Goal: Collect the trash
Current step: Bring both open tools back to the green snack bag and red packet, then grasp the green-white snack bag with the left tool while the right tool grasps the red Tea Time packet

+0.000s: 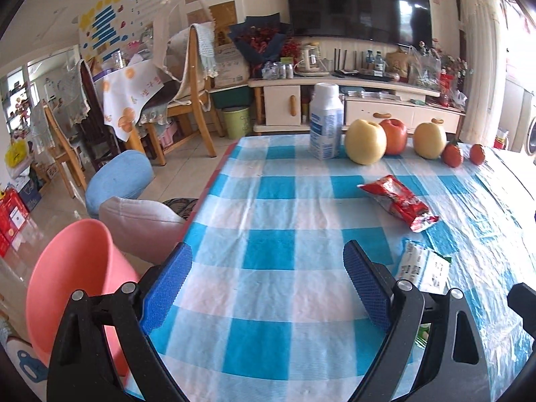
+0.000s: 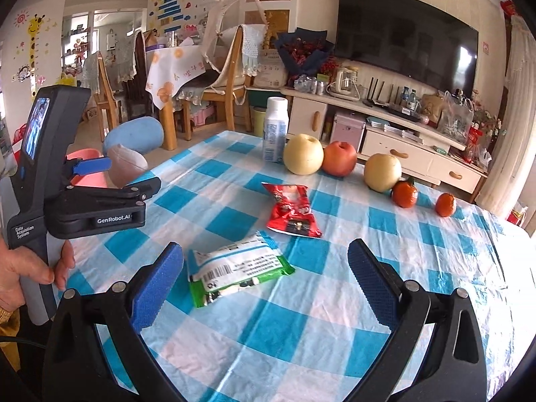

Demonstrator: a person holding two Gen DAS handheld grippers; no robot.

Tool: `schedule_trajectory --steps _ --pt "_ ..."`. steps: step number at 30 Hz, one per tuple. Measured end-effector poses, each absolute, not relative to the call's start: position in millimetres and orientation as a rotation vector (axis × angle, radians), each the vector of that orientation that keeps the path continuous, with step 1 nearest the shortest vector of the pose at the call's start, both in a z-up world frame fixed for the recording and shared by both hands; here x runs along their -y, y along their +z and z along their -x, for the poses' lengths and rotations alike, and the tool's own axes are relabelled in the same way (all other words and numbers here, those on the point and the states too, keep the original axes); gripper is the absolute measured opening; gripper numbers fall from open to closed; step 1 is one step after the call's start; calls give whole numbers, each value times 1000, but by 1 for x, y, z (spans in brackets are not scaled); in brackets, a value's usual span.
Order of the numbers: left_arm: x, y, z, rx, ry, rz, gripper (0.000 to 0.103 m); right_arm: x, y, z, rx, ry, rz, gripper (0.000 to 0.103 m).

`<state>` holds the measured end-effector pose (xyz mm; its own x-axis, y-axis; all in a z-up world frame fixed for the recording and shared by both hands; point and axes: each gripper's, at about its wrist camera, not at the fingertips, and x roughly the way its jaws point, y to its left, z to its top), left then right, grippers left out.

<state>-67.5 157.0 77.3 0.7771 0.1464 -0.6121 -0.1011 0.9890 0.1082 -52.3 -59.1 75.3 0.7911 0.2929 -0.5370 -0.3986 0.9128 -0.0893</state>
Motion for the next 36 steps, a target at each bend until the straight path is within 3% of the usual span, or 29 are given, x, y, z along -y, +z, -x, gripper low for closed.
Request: schedule_trajectory --steps 12,20,36 --pt "-120 74 74 -655 -28 -128 91 112 73 41 -594 367 96 99" --pt "-73 49 72 -765 -285 -201 91 147 74 27 -626 367 9 99" --pt "-50 13 44 -873 -285 -241 91 137 53 -36 -739 440 -104 99"
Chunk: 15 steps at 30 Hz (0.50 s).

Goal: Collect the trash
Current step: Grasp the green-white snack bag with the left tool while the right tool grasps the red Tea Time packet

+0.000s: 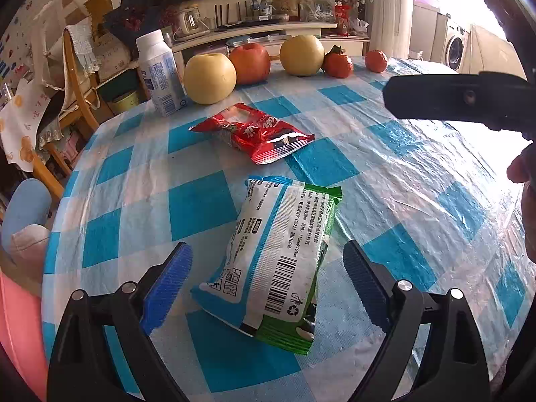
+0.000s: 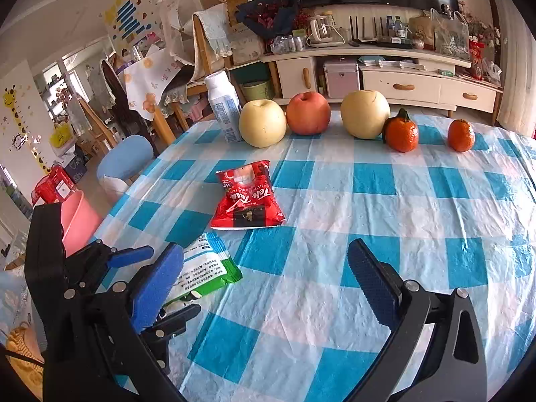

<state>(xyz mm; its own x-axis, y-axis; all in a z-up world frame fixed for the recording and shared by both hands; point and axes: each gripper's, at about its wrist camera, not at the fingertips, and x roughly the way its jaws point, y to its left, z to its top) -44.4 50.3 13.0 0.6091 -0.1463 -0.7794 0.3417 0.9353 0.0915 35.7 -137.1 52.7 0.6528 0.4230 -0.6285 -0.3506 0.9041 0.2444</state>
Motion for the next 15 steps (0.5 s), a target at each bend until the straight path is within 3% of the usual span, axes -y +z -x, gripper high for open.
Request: schedule_trajectory --steps 2,7,15 --pt "-49 10 41 -883 -273 -253 84 133 50 -44 -746 450 -114 99" --pt "-50 9 37 -898 -259 -235 80 122 39 -66 -772 485 -137 99" --pt "-57 9 31 -924 -285 -147 59 105 25 -92 -804 523 -163 98"
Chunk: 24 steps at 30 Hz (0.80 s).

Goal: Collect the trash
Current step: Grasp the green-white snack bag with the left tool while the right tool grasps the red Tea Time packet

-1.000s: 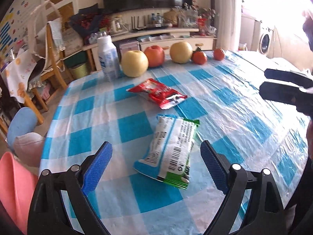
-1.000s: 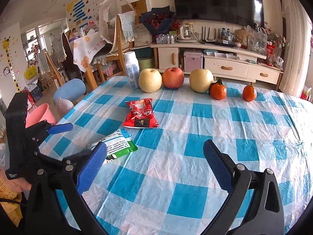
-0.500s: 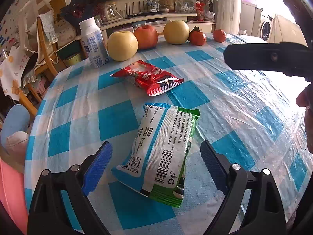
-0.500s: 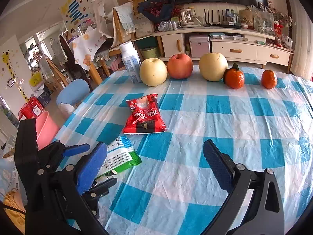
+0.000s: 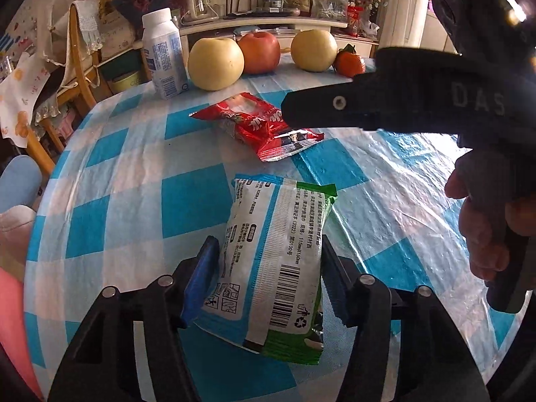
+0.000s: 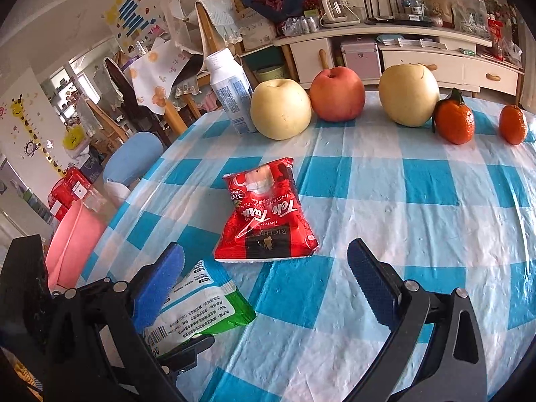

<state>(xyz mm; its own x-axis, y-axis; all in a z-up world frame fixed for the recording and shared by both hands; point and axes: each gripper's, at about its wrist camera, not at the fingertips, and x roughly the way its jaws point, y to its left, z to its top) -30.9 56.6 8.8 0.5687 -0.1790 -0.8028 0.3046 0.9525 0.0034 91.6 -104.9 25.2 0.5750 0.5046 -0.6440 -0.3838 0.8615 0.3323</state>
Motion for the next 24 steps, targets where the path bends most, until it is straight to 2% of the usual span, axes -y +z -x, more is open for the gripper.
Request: schedule_trajectory --steps 5,8,16,19,24 --pt "-61 11 30 -925 -287 -115 54 98 18 -104 -815 533 -151 95" --pt "-66 13 31 -919 -280 -95 49 95 15 -110 -824 549 -151 87" --pt "-80 15 29 -913 -223 -63 47 83 11 -121 -839 561 -120 84" --pt "-83 15 27 -914 -204 -55 47 78 8 -125 -849 565 -104 76" --pt "-91 15 24 -914 -166 -40 47 71 6 -129 -850 561 -69 74"
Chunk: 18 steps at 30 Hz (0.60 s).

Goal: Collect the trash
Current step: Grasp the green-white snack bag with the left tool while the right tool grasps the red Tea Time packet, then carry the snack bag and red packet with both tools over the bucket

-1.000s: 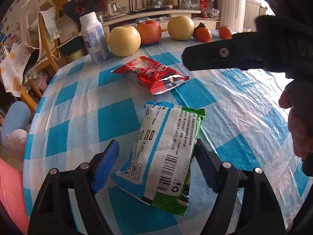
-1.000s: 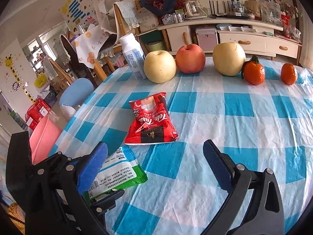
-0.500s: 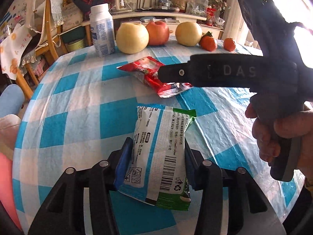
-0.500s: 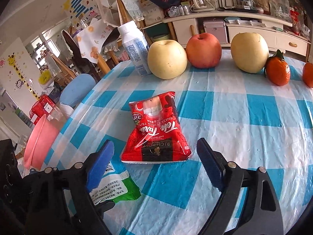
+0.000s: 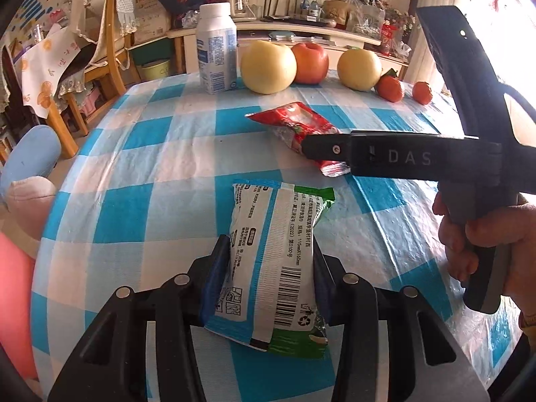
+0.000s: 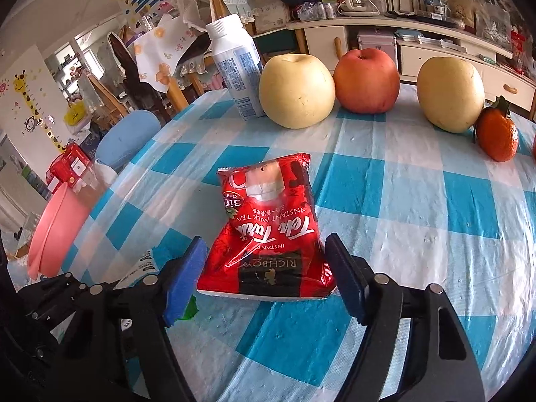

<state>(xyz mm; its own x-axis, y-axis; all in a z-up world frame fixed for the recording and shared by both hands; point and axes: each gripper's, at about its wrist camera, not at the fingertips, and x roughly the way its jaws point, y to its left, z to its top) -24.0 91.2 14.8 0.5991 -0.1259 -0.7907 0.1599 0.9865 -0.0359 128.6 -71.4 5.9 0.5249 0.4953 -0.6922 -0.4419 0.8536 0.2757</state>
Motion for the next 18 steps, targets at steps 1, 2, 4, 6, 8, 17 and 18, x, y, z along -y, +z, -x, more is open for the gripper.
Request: schedule_trajectory --steps 1,2,4,6,8,17,18 --pt "-93 15 24 -913 -158 -38 47 71 6 -129 -847 561 -64 74" --pt "-95 15 23 -913 -150 -35 47 70 5 -129 -847 561 -59 74" --pt "-99 15 22 -913 -131 -28 46 68 5 -129 -846 562 -48 73" --pt "-102 16 21 -911 -115 -22 46 68 5 -129 -845 561 -46 72" --pt "-105 16 21 -909 -96 -18 46 66 6 -130 -844 559 -41 71" --pt "-117 18 19 -899 -20 -15 44 66 6 -129 -839 557 -32 66" --pt "-119 19 19 -897 -8 -19 43 66 6 -128 -837 557 -29 65"
